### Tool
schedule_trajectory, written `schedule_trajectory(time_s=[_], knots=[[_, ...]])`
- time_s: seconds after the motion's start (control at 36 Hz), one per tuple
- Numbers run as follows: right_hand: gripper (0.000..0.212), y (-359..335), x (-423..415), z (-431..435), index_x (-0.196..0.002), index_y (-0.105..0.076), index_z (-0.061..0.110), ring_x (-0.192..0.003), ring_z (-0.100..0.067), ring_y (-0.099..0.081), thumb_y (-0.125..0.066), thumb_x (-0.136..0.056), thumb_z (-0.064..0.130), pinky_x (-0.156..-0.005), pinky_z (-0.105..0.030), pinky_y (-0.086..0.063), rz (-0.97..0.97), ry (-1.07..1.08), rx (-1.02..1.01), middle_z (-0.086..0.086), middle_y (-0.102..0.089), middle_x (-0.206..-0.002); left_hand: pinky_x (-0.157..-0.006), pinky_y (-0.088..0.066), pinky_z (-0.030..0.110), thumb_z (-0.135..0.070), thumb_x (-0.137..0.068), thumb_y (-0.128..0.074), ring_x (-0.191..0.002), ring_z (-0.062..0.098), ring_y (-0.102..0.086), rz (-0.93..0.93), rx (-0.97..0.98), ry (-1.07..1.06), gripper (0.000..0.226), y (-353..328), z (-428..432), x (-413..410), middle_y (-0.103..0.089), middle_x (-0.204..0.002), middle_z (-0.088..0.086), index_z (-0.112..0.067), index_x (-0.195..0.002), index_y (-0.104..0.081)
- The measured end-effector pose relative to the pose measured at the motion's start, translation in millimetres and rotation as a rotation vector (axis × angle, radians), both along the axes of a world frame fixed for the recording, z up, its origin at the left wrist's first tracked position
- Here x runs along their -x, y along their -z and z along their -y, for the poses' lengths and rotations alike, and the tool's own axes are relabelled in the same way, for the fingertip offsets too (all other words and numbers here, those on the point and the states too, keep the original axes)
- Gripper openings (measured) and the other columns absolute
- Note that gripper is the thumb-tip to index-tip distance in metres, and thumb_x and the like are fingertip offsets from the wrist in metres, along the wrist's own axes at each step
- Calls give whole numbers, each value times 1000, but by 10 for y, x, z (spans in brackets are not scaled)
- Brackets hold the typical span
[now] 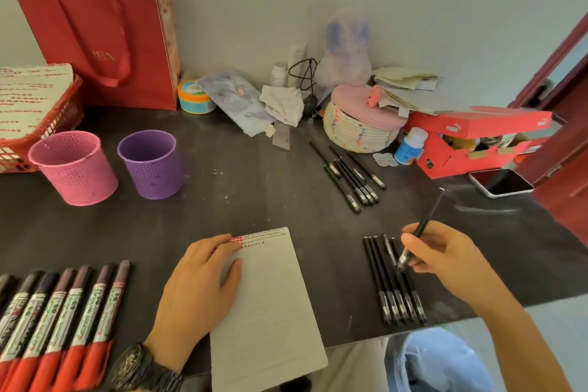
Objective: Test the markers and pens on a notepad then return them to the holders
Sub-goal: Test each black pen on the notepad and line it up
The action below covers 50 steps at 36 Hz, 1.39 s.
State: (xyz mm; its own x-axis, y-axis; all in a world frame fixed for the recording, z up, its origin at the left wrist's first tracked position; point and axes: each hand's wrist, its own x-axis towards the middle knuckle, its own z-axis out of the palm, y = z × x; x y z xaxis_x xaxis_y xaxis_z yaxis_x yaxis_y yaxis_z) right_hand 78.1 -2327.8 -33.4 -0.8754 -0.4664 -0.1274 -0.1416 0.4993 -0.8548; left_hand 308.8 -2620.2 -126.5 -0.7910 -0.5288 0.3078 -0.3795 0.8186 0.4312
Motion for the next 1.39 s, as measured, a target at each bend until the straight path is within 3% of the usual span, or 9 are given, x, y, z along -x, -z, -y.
schedule_trajectory(time_s=[0.08,0.17,0.33,0.42,0.5,0.64,0.94,1.17,1.39], knots=[[24,10,96,-257,-111,-64,22,-75,-16,-74,-73,-90,17,-76,-37,-60,-3,-5,-163,1,-77,-80,-92,-48,31,-29,-91,-64,-116,15,-55,3,-10,2,29,-24,-12,-1,-64,-125,-6,-22,-119,-69],[32,52,114,-396,-114,-59,30,-81,-11,-74,-76,-88,23,-79,-34,-58,35,-27,-312,9,-78,-85,-95,-47,32,-30,-93,-62,-119,14,-53,19,-31,-2,30,-37,-18,0,-62,-127,-7,-22,-121,-68],[23,215,35,-390,-106,-61,37,-93,-15,-68,-74,-89,29,-91,-43,-55,33,-4,-453,9,-73,-98,-98,-44,32,-34,-95,-57,-119,14,-52,41,-40,5,31,-41,-7,3,-61,-129,-7,-23,-123,-66],[28,263,3,-368,-120,-62,31,-94,-10,-65,-68,-93,22,-94,-40,-53,-38,-5,-517,18,-64,-97,-98,-44,32,-35,-95,-56,-119,14,-51,43,-42,5,32,-37,-3,1,-61,-129,-8,-24,-123,-65],[38,258,-9,-336,-130,-60,24,-91,-11,-63,-68,-93,22,-87,-30,-46,-94,0,-578,20,-62,-93,-97,-44,31,-36,-95,-55,-119,13,-50,49,-43,4,32,-30,-1,3,-60,-129,-9,-25,-124,-65],[27,247,-48,-313,-116,-63,29,-80,3,-58,-71,-90,27,-70,-24,-42,-128,24,-615,24,-65,-82,-97,-44,33,-34,-95,-56,-120,15,-49,40,-48,6,31,-23,0,1,-60,-130,-7,-24,-123,-65],[22,237,-104,-214,-113,-70,28,-87,-14,-64,-67,-91,26,-83,-29,-49,-162,52,-677,16,-66,-86,-98,-42,31,-33,-96,-56,-121,15,-50,51,-47,5,31,-43,-9,-9,-60,-130,-7,-24,-124,-64],[20,216,-45,-145,-111,-66,31,-74,-4,-55,-60,-95,41,-67,-27,-40,-239,79,-718,19,-63,-80,-98,-45,33,-32,-95,-58,-119,16,-52,43,-36,7,30,-45,-9,2,-61,-129,-7,-23,-122,-65],[43,240,178,475,-126,-59,28,-109,-26,-60,-59,-91,54,-88,-40,-50,-304,53,-606,-3,-55,-130,-99,-46,30,-38,-96,-55,-122,11,-51,63,-45,5,33,-52,-6,-2,-58,-132,-12,-28,-125,-63]])
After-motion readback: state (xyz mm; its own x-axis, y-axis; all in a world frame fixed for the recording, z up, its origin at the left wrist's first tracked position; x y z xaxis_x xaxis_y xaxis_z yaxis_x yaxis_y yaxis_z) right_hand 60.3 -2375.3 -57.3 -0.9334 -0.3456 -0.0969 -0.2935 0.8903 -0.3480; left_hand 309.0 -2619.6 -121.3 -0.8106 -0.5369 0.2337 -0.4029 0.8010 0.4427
